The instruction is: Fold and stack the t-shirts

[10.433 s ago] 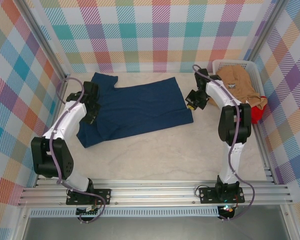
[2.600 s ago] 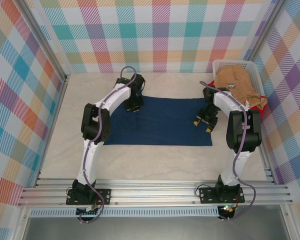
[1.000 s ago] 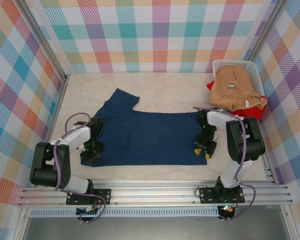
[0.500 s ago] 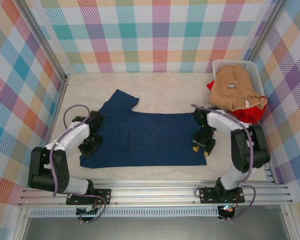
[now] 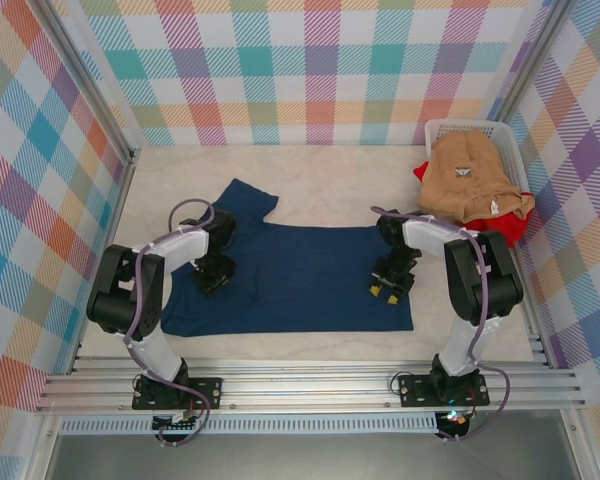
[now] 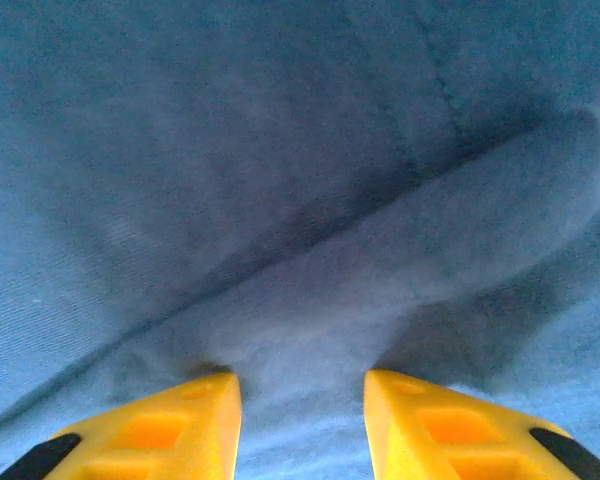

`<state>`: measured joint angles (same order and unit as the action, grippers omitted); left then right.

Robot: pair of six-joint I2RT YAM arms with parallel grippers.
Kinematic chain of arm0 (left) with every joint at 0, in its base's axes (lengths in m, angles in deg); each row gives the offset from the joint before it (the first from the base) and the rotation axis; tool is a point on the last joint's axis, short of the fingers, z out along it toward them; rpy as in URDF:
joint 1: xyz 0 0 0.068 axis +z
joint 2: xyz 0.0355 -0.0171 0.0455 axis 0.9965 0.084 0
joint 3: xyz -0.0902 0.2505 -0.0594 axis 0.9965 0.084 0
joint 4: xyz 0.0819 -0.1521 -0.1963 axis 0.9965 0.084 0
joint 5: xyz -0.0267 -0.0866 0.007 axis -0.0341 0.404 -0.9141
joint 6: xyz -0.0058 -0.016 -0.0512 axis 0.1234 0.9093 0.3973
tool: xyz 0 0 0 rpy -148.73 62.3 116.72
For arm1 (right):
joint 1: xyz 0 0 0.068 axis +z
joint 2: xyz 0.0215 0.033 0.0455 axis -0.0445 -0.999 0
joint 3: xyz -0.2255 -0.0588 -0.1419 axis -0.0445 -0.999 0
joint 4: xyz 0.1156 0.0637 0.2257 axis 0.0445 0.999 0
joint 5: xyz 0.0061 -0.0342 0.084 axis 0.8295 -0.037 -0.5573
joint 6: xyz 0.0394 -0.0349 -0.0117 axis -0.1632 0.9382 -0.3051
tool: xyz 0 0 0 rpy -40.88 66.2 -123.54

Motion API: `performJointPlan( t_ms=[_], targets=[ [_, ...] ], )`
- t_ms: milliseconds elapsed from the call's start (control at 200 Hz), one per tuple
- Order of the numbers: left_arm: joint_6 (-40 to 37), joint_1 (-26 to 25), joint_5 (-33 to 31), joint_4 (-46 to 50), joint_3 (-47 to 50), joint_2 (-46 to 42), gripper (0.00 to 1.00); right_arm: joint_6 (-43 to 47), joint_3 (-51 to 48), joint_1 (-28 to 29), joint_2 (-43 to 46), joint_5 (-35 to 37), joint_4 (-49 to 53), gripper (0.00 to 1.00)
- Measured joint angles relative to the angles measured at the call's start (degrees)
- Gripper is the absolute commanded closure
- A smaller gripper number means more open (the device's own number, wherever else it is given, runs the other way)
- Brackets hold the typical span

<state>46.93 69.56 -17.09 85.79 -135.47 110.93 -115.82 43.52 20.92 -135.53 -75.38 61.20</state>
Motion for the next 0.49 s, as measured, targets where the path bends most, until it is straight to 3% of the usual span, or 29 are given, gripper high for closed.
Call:
performJointPlan(
  t_ms=[495],
  targets=[
    [-3.9, -1.3, -1.2, 2.7, 3.8, -3.6, 0.58, -0.4, -7.8, 0.5, 5.2, -0.4, 2.8, 0.59]
  ],
)
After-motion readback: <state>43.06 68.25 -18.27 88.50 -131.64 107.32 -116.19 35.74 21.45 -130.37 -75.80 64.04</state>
